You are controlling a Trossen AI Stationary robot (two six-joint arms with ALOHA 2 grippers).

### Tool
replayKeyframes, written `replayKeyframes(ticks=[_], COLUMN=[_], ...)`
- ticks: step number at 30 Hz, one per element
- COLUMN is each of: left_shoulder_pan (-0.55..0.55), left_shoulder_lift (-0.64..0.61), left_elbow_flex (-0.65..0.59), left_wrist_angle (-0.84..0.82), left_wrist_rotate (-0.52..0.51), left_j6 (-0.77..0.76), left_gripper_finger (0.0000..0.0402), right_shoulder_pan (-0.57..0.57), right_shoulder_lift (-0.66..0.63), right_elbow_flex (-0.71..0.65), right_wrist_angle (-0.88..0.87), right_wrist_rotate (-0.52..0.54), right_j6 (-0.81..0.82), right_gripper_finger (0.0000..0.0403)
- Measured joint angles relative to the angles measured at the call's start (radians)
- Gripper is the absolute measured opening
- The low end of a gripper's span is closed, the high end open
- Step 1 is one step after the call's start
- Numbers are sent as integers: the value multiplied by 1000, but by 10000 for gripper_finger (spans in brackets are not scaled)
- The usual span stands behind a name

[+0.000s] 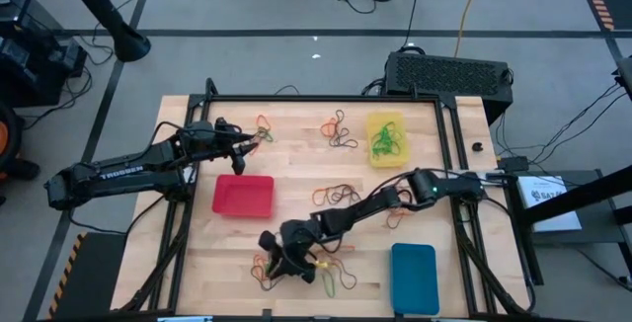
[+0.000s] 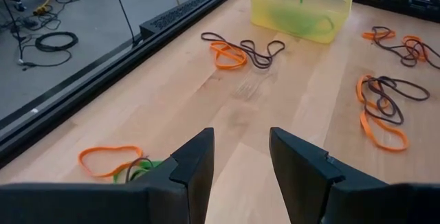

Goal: Sort rubber bands into baskets
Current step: Put the green rubber band into the yellow bin

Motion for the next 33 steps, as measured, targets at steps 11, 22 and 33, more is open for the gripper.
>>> replayKeyframes(ticks=[11,22,33], left_shoulder_pan=[0,0,0], left_shoulder_lift=[0,0,0], left_elbow_flex=[0,0,0], left_wrist_angle=[-45,-46,-62], left_wrist_rotate=[1,1,2], left_j6=[0,-5,-5], left_gripper_finger=[148,148,148], right_shoulder_pan=[-19,-19,-31], right_shoulder_lift=[1,35,65], right_elbow_flex=[2,0,0], right_wrist_angle=[-100,-115,-64], right_wrist_rotate=[100,100,96], right_j6=[88,83,134], right_gripper_finger=[54,54,54])
